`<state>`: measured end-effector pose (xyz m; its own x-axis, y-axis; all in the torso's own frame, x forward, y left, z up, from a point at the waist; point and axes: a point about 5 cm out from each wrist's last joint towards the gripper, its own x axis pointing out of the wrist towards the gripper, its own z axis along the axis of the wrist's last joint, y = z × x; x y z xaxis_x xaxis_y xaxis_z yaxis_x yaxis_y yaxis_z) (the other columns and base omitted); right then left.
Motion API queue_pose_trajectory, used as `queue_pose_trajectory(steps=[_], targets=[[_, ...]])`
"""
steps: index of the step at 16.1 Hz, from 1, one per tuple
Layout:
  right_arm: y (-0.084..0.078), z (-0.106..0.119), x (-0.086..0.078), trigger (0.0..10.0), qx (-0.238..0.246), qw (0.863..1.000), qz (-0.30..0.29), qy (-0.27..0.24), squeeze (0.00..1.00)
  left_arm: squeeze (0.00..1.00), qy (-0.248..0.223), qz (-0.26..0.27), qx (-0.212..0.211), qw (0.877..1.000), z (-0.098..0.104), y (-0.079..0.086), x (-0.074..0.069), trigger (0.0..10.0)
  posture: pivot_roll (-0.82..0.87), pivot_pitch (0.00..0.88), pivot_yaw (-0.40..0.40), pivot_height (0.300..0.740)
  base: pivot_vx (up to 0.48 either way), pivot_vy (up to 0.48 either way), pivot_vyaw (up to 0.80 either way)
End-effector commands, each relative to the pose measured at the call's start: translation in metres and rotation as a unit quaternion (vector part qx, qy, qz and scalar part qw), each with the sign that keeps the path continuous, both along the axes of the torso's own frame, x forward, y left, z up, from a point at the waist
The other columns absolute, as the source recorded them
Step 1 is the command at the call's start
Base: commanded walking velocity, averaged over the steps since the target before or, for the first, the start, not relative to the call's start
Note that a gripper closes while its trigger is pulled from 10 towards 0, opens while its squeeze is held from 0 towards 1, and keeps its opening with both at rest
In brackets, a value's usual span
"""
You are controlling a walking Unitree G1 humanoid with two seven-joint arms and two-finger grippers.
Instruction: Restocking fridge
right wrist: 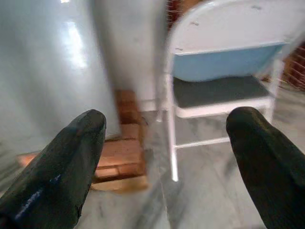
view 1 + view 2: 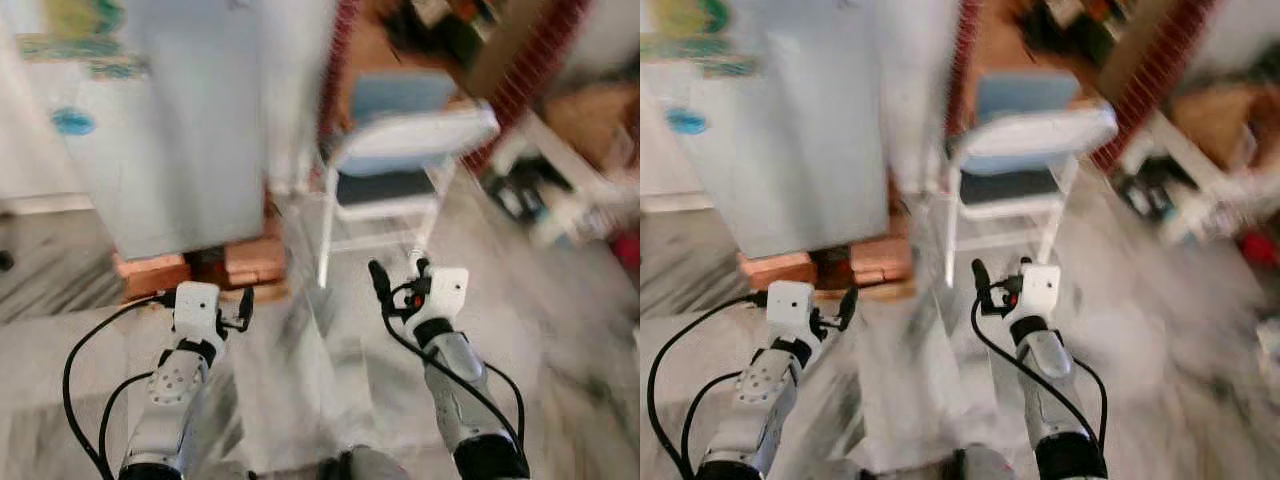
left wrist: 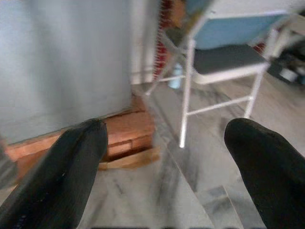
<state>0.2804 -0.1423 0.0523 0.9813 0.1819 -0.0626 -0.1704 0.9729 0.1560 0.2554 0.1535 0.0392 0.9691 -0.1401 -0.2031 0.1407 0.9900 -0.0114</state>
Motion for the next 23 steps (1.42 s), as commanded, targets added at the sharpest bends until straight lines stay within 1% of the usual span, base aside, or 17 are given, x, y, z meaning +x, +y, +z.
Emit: queue_pose_trajectory(steps=[1,3,4,7,8,10,13,14,16,18,20,21,23], targets=[[-0.012,0.001,-0.001,10.0,-0.009,1.0,-0.019,-0.001,0.0,0.0,-0.004,-0.017,-0.007,1.0,0.003,-0.011,0.002,10.0,0.11,0.048,-0.061,0.74,0.0,0.48,-0.8],[-0.013,0.001,-0.001,10.0,-0.01,1.0,-0.022,-0.002,0.0,0.0,-0.006,-0.021,-0.007,1.0,0.003,-0.012,0.002,10.0,0.11,0.045,-0.061,0.74,0.0,0.48,-0.8],[-0.016,0.001,-0.001,10.0,-0.012,0.999,-0.03,-0.001,0.0,0.0,-0.01,-0.027,-0.002,1.0,0.004,-0.012,0.002,10.0,0.11,0.041,-0.061,0.74,0.0,0.0,-0.8],[-0.022,0.0,-0.006,10.0,-0.016,0.999,-0.046,0.002,0.0,0.0,-0.009,-0.03,-0.002,1.0,0.004,-0.011,0.0,10.0,0.11,0.035,-0.057,0.74,0.0,0.0,-0.8],[-0.022,0.0,-0.006,10.0,-0.016,0.999,-0.046,0.002,0.0,0.0,-0.009,-0.03,-0.002,1.0,0.004,-0.011,0.0,10.0,0.11,0.035,-0.057,0.74,0.0,0.0,-0.8],[-0.026,-0.003,-0.011,10.0,-0.019,0.998,-0.059,0.008,0.0,0.0,-0.01,-0.025,-0.007,1.0,0.006,-0.005,-0.004,10.0,0.12,0.025,-0.056,0.74,0.0,0.0,-0.8],[-0.031,-0.002,-0.015,10.0,-0.019,0.997,-0.074,0.008,0.0,0.0,-0.006,-0.023,-0.003,1.0,0.003,-0.002,-0.007,10.0,0.11,0.021,-0.055,0.74,0.0,0.0,-0.8],[-0.033,-0.002,-0.018,10.0,-0.027,0.996,-0.081,0.008,0.0,0.0,-0.006,-0.028,0.003,1.0,0.003,-0.002,-0.007,10.0,0.11,0.018,-0.054,0.74,0.0,0.0,-0.8],[-0.041,-0.002,-0.022,10.0,-0.026,0.994,-0.107,0.009,0.0,0.0,-0.014,-0.024,0.003,1.0,0.005,-0.002,0.0,10.0,0.09,0.001,-0.065,0.74,0.0,0.0,-0.8],[-0.039,-0.003,-0.023,10.0,-0.034,0.994,-0.099,0.01,0.0,0.0,-0.015,-0.022,0.006,1.0,0.006,0.0,0.001,10.0,0.09,0.003,-0.054,0.74,0.0,0.0,-0.8],[-0.041,0.001,-0.021,10.0,-0.031,0.993,-0.113,0.005,0.0,0.0,-0.011,-0.014,0.011,1.0,0.005,0.006,0.001,10.0,0.09,0.005,-0.045,0.74,0.0,0.0,-0.8],[-0.046,0.002,-0.023,10.0,-0.033,0.991,-0.13,0.004,0.0,0.0,-0.002,-0.016,0.016,1.0,0.003,0.009,0.0,10.0,0.08,0.017,-0.027,0.74,0.0,0.0,-0.8],[-0.053,0.0,-0.033,10.0,-0.037,0.989,-0.144,0.01,0.0,0.0,-0.001,-0.025,0.018,1.0,0.001,0.007,0.0,10.0,0.05,0.016,-0.037,0.74,0.0,0.0,-0.8]])
